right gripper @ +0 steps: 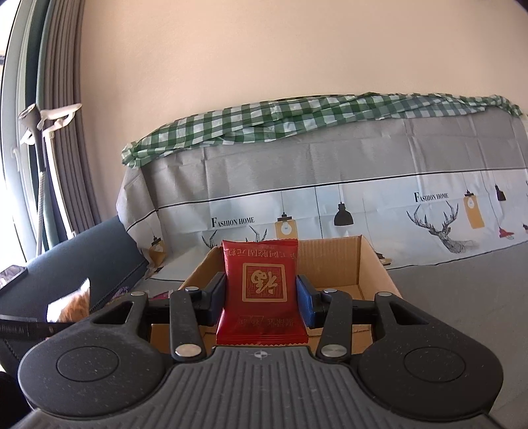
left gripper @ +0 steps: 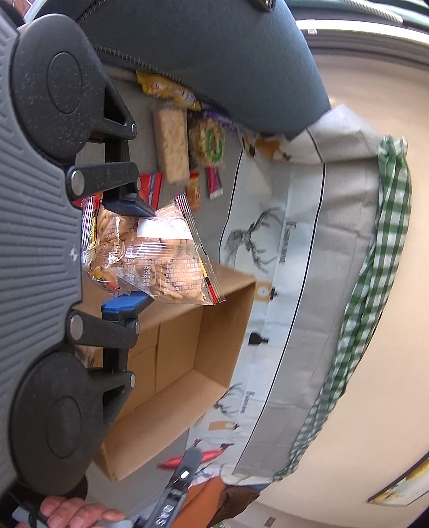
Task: Organize snacks
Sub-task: 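Lift both held snacks and carry them over the cardboard box, then open both grippers to drop the cracker bag and red packet into the box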
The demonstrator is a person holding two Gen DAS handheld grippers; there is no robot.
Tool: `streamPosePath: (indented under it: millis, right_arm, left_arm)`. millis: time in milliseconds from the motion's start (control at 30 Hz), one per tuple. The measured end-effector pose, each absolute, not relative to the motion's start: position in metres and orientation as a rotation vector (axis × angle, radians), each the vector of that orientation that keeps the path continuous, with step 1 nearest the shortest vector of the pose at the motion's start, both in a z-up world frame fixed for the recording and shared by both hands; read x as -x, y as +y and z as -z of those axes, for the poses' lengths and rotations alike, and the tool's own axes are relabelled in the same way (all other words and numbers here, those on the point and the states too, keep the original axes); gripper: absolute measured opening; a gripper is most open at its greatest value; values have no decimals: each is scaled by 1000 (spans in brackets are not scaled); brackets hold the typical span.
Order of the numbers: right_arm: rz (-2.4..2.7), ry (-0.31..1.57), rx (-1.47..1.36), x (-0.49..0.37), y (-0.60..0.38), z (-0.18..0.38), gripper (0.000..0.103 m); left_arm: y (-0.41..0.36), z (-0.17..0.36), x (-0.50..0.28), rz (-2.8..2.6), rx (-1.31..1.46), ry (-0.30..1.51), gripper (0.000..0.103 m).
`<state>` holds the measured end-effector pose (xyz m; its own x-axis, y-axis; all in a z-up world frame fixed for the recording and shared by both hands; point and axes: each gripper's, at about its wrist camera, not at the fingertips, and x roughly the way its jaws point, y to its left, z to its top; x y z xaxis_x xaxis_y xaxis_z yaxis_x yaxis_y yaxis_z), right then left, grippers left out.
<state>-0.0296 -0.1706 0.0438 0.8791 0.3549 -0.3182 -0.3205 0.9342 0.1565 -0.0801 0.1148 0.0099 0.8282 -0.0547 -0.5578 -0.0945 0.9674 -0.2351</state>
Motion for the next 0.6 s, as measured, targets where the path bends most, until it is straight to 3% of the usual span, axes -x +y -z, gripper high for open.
streamPosePath:
  millis: [600]
  right_arm:
    - [-300,350,-190,24,-186,-42,49]
  left_arm:
    - [6,-62,9,178,222,520,53]
